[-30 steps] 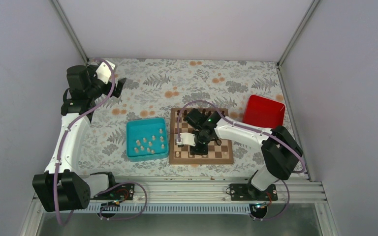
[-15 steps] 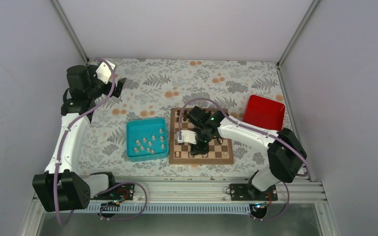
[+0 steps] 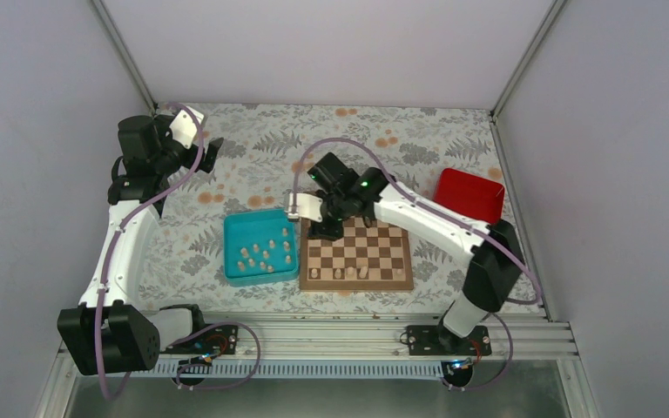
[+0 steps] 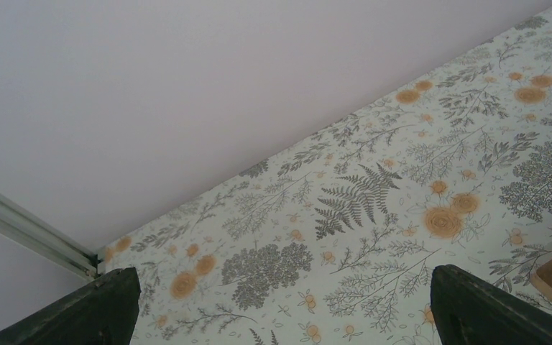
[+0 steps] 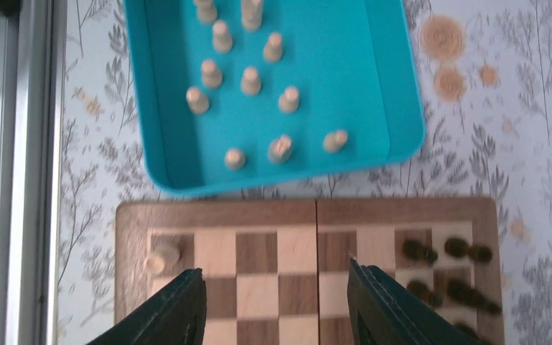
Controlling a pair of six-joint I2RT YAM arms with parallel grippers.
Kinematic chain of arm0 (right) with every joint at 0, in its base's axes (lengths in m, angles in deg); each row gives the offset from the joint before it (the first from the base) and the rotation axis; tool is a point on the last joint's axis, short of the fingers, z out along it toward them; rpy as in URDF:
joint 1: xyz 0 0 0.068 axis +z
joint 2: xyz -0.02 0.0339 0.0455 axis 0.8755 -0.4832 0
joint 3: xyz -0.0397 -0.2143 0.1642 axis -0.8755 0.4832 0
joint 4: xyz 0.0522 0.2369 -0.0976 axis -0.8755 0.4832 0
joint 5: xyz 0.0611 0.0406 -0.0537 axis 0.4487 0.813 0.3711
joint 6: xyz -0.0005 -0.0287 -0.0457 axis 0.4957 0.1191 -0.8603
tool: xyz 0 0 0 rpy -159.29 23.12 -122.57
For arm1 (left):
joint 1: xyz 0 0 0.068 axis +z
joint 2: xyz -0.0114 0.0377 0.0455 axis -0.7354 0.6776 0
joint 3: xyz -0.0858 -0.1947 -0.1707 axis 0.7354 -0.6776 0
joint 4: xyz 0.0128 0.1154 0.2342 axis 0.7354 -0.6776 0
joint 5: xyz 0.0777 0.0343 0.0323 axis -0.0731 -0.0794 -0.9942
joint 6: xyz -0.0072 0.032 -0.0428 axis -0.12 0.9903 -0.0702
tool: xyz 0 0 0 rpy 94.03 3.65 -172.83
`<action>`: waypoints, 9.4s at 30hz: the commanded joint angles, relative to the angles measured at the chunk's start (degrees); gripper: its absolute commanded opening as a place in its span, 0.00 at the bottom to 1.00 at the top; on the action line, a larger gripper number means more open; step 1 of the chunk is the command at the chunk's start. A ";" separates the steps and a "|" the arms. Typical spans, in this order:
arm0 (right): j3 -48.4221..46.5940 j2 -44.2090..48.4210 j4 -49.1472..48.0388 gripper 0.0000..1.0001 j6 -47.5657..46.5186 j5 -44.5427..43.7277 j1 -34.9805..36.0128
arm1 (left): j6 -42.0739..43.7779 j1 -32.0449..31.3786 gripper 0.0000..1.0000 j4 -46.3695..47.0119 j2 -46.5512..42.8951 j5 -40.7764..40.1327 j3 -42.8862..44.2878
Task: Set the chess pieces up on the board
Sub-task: Pick up the chess piece from the storage box, then place the chess piece on the chessboard, then pick up the chess piece from the storage box, then place the chess piece on the chessboard.
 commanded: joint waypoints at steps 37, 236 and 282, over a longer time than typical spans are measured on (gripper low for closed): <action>-26.58 -36.66 -1.82 0.41 -1.55 -8.71 8.43 | -0.10 -1.26 1.00 0.35 -1.93 -0.37 -0.30; -14.86 -16.05 1.68 0.05 1.29 -4.43 5.76 | -0.49 -0.58 1.00 0.53 -3.46 2.06 -1.18; 14.16 -8.44 -8.33 0.11 2.21 1.67 -0.89 | -0.49 -0.24 1.00 0.70 -2.85 2.30 -1.58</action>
